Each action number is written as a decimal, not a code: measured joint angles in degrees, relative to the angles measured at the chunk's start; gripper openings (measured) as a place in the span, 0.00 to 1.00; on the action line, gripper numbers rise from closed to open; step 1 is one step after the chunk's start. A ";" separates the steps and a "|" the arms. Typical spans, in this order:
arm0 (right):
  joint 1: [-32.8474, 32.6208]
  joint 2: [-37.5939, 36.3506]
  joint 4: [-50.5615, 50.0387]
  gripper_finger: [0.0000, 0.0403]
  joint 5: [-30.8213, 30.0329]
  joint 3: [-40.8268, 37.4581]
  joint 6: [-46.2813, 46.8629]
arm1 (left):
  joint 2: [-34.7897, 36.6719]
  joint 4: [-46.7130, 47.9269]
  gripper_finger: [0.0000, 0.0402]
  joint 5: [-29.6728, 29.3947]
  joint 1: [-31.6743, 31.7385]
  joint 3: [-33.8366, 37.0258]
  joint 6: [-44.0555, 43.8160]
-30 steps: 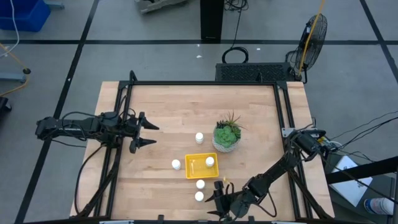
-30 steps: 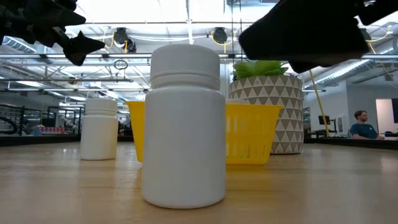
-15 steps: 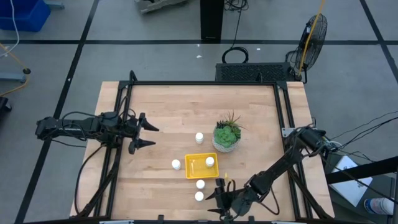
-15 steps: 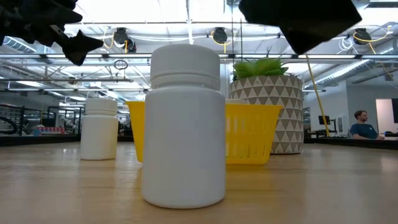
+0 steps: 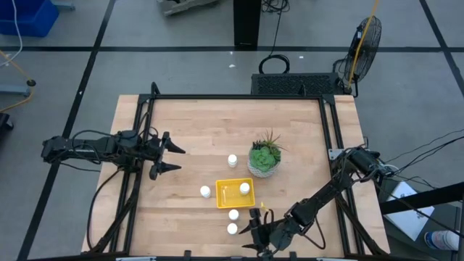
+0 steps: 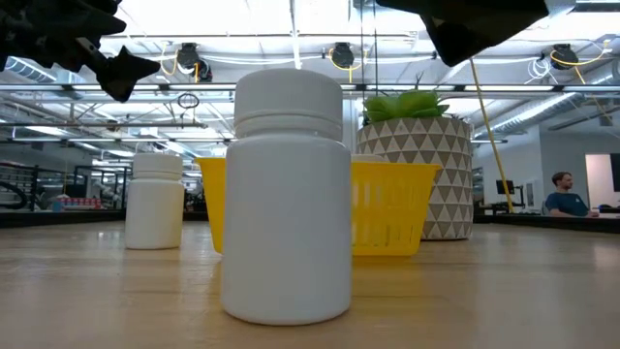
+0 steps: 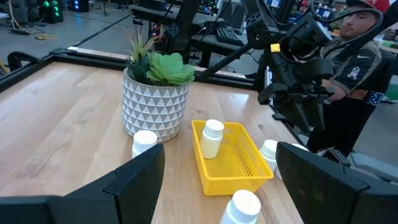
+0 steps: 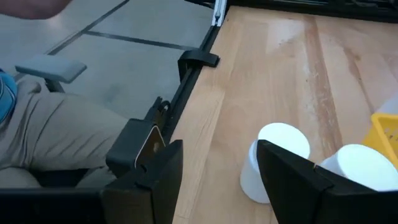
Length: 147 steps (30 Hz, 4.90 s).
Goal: Pick and place pill bottles into a basket
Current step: Put the white pill bottle into the yellow bin
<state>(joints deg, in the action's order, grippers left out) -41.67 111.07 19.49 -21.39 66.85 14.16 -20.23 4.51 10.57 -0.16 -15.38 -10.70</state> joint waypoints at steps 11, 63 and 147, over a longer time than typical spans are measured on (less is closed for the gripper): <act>2.54 0.00 -0.59 0.55 6.33 0.00 1.03 | 0.01 0.01 0.77 0.02 0.00 0.00 0.97; -3.41 10.08 16.06 0.48 -20.52 0.00 -2.70 | 0.01 -0.36 0.77 -2.66 0.02 -0.01 1.33; 0.74 10.03 11.96 0.58 -16.00 0.04 -1.36 | 0.01 -0.03 0.77 0.03 0.00 -0.02 1.05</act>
<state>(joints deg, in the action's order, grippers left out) -40.93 121.10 31.45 -37.39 66.89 12.80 -20.23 4.48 10.60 -0.16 -15.39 -9.65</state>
